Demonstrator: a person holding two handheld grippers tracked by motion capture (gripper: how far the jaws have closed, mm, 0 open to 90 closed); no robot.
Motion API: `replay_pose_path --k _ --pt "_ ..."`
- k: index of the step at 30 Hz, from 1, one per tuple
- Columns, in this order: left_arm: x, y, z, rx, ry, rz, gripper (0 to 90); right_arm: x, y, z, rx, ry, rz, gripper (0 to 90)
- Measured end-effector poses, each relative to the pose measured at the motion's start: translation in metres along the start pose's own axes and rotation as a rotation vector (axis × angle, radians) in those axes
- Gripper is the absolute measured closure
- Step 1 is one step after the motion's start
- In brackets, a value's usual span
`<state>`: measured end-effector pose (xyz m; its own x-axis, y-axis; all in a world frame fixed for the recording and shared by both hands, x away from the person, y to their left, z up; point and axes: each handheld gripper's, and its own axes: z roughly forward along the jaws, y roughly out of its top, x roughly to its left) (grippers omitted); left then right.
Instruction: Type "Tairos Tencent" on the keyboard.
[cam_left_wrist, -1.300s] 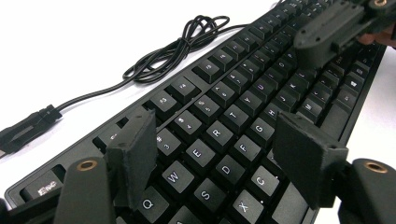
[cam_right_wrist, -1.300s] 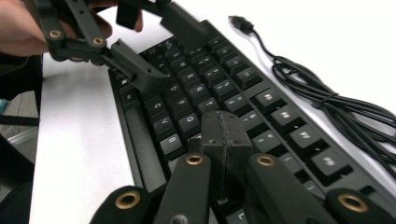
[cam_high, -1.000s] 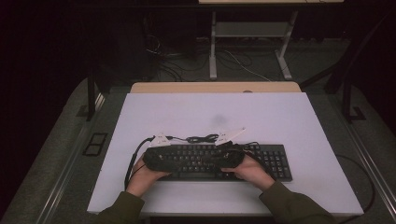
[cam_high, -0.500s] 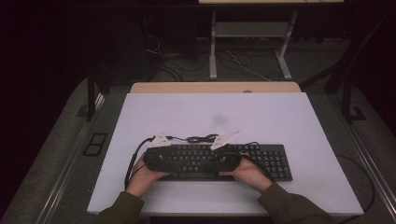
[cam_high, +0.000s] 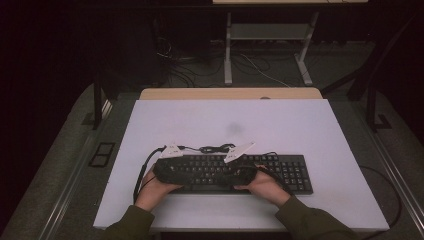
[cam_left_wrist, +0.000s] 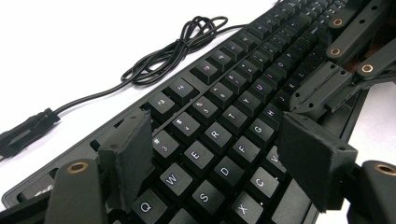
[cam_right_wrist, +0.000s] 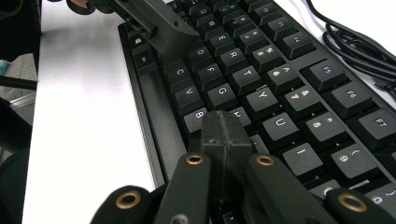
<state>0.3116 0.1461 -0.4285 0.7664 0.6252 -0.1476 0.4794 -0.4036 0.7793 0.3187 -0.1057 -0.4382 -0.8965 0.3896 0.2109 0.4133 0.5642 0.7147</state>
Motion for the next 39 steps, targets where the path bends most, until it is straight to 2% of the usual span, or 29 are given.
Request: replay_pose_path --k 9,19,23,29,33,39 --pt "-0.001 0.001 -0.001 -0.014 -0.004 0.004 27.5 -0.002 0.001 -0.005 -0.03 0.005 0.018 86.2" --pt "-0.003 0.001 -0.004 -0.015 -0.009 0.012 34.2 -0.008 0.001 -0.014 -0.074 -0.007 0.042 65.2" --pt "-0.003 0.001 -0.004 -0.012 -0.011 0.011 40.1 -0.011 0.001 -0.017 -0.083 -0.02 0.043 55.4" --pt "-0.004 0.0 -0.005 -0.005 -0.031 0.006 51.0 -0.012 0.0 -0.018 -0.084 -0.07 0.049 40.5" --pt "-0.005 0.001 -0.005 0.001 -0.043 0.012 60.6 -0.014 0.0 -0.019 -0.073 -0.102 0.051 36.2" --pt "-0.005 0.001 -0.007 0.009 -0.062 0.015 75.4 -0.018 -0.001 -0.022 -0.08 -0.114 0.063 34.3"
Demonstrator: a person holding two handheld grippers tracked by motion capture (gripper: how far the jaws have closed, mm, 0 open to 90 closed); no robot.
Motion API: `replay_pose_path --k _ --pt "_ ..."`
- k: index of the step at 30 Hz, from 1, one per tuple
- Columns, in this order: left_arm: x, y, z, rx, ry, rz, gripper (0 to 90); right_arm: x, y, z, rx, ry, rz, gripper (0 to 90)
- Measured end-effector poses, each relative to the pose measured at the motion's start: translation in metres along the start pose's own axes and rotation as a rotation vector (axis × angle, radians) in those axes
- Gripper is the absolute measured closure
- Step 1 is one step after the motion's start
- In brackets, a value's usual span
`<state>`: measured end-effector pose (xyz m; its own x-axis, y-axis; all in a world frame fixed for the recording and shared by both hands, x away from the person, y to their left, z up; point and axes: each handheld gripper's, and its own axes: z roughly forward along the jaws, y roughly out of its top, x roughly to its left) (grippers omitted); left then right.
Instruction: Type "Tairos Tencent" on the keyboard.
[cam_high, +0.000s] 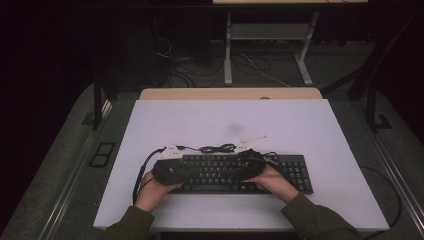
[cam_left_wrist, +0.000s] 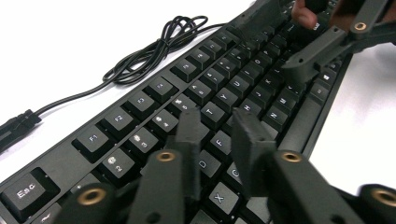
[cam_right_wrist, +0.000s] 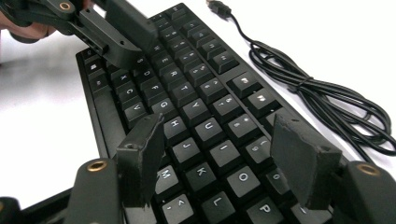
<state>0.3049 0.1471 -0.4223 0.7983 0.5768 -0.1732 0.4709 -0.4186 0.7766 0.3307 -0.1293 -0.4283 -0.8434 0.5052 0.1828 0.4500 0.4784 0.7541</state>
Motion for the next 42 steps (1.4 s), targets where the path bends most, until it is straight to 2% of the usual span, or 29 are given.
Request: replay_pose_path --k 9,15,26,42 --pt "-0.002 -0.001 0.002 0.029 -0.036 0.001 89.0 -0.005 -0.001 -0.003 -0.003 -0.009 0.005 33.8" --pt "-0.005 -0.001 0.004 0.057 -0.06 0.014 89.0 -0.006 -0.001 -0.004 -0.006 -0.011 0.006 33.8" --pt "-0.006 -0.003 0.009 0.119 -0.073 0.051 89.0 -0.006 -0.001 -0.004 -0.007 -0.016 0.005 33.8" --pt "-0.006 -0.005 0.013 0.135 -0.08 0.059 89.0 -0.006 -0.001 -0.004 -0.001 -0.015 -0.001 33.9"
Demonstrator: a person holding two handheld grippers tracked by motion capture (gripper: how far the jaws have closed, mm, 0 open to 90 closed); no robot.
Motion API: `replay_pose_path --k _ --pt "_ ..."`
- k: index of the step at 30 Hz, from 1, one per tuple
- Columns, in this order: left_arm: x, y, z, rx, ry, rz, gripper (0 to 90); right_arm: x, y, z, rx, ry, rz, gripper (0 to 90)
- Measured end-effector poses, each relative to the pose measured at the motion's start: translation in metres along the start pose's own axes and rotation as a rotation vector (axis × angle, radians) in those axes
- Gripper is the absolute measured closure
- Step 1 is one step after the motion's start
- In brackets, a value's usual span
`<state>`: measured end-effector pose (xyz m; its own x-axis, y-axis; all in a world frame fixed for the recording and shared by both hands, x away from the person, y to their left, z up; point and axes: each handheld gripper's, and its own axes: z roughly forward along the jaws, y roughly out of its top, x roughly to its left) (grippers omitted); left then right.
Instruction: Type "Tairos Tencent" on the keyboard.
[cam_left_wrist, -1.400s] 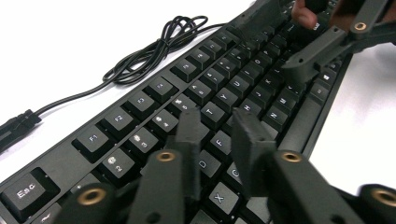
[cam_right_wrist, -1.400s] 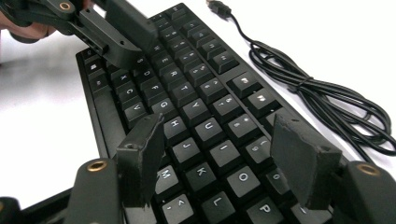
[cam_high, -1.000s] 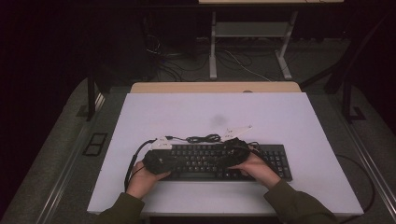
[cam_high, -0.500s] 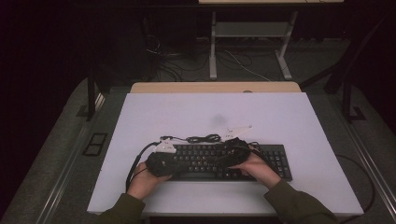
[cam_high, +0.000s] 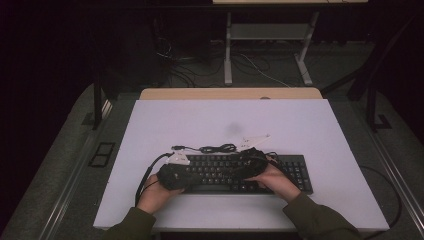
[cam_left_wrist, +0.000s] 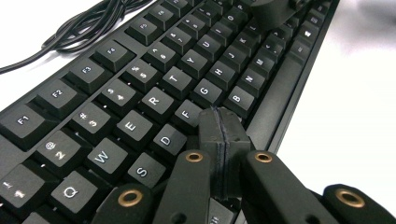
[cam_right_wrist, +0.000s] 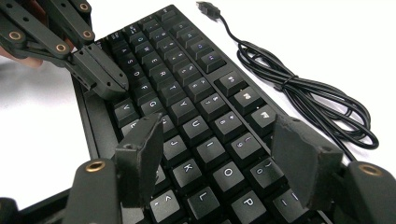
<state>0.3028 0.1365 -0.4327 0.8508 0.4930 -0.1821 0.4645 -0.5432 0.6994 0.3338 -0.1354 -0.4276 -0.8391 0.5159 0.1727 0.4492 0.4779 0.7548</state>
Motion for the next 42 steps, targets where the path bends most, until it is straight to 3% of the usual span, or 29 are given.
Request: replay_pose_path --k 13,25,42 --pt "-0.001 0.003 -0.005 -0.026 0.01 -0.013 89.0 0.0 0.0 -0.001 -0.009 -0.004 0.007 33.9" --pt "0.01 0.006 -0.008 -0.063 0.046 -0.038 89.0 0.001 0.0 0.0 -0.008 -0.002 0.007 33.9" --pt "0.025 0.008 -0.004 -0.062 0.096 -0.049 89.0 0.001 0.0 0.001 -0.005 -0.004 0.003 33.9"
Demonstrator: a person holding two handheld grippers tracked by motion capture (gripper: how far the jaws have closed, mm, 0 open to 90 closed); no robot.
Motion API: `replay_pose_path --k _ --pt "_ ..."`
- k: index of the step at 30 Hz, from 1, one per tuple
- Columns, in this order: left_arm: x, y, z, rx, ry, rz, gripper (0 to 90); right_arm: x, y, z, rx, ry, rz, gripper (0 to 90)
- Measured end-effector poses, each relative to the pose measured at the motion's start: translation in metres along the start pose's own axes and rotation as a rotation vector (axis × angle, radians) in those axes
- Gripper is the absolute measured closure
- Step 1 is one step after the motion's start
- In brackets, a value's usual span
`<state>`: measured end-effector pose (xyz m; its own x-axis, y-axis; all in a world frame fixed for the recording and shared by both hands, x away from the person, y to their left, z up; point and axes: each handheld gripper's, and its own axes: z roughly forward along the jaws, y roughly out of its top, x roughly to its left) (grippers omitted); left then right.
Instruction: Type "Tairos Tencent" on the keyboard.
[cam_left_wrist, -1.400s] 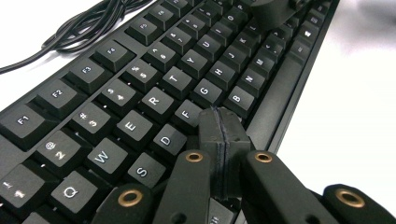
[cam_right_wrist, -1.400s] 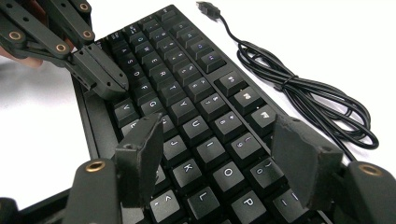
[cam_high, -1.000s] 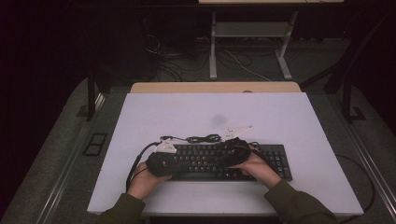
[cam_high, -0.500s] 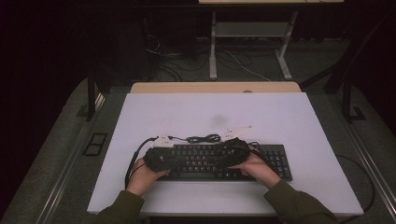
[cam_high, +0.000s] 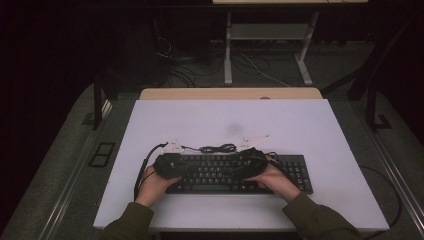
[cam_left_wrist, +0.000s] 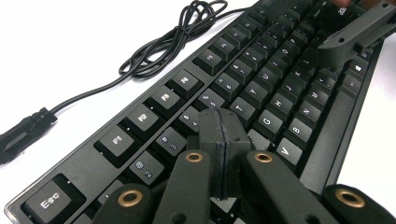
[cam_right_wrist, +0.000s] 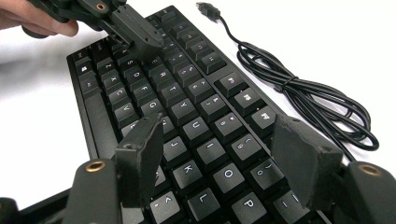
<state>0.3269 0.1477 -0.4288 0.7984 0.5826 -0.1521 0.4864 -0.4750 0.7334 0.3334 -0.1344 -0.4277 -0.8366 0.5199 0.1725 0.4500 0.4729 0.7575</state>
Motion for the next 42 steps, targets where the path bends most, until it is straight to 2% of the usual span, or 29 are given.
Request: replay_pose_path --k 17,18,22,29,30,37,42 --pt "-0.001 -0.001 0.005 0.008 0.007 -0.002 89.0 0.0 0.0 0.0 0.001 0.001 -0.001 33.9" --pt "0.0 -0.001 0.005 0.024 0.008 0.014 89.0 0.0 0.0 0.0 0.001 0.0 0.0 33.9" --pt "0.0 -0.001 0.006 0.013 0.005 0.001 89.1 0.0 0.0 0.0 0.002 0.0 -0.003 33.9" --pt "0.0 -0.001 0.004 0.015 0.008 0.013 89.0 0.0 0.0 0.0 0.0 0.001 -0.002 33.9" --pt "-0.001 0.0 0.003 0.002 0.006 0.001 89.0 0.0 0.0 0.0 0.0 0.0 -0.001 34.0" --pt "-0.002 0.0 -0.002 -0.017 0.001 0.003 88.4 -0.001 0.0 -0.001 -0.002 0.013 0.017 44.1" --pt "-0.004 0.001 -0.005 -0.033 0.001 -0.001 81.4 0.001 0.001 -0.002 -0.013 0.022 0.023 56.8"
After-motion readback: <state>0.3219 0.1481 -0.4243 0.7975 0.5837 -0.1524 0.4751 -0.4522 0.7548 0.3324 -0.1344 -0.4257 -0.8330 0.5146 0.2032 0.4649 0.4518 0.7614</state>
